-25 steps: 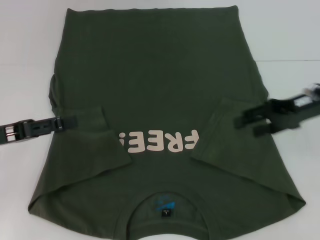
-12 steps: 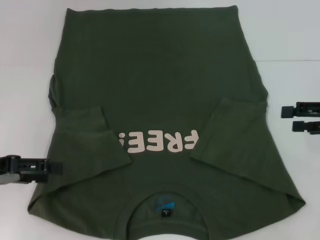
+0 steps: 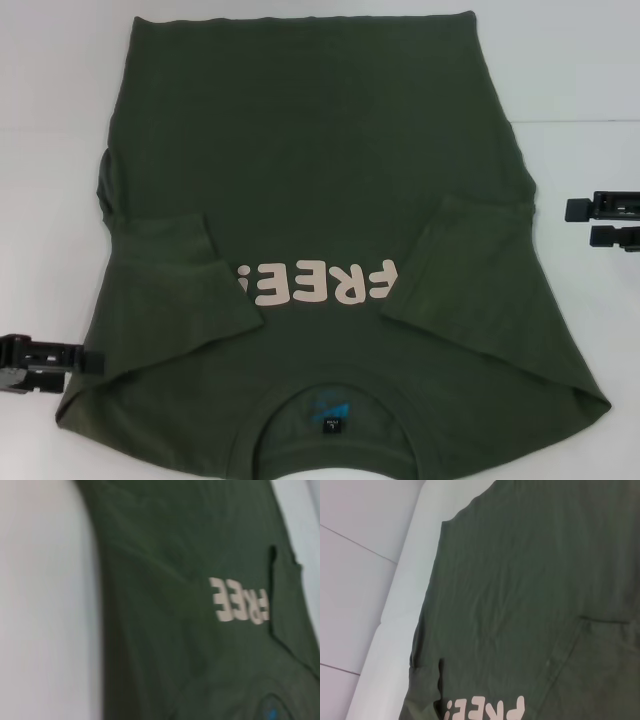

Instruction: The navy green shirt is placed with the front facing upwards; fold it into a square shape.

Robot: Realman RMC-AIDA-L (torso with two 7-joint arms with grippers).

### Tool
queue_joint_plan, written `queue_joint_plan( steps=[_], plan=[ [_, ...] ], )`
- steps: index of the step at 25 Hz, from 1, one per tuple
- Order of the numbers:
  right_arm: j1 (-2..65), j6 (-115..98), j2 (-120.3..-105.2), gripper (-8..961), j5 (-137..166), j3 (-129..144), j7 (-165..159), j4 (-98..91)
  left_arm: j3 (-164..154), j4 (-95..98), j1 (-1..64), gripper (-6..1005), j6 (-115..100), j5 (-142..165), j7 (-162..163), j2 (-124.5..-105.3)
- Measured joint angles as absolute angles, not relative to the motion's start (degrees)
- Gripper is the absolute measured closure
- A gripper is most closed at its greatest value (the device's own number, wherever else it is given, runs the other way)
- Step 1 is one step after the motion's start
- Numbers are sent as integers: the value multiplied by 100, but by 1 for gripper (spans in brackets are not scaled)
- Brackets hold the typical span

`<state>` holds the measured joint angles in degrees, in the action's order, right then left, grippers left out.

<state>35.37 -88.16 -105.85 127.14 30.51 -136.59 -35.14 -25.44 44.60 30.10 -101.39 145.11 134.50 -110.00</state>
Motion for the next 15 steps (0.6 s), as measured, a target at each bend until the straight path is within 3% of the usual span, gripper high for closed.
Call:
queue_joint_plan(
  steps=[15],
  plan=[
    [3483, -8744, -10581, 108, 12710, 3041, -13661, -3482, -2932, 4478, 3210, 110, -9695, 15153, 13580, -11048]
  ],
)
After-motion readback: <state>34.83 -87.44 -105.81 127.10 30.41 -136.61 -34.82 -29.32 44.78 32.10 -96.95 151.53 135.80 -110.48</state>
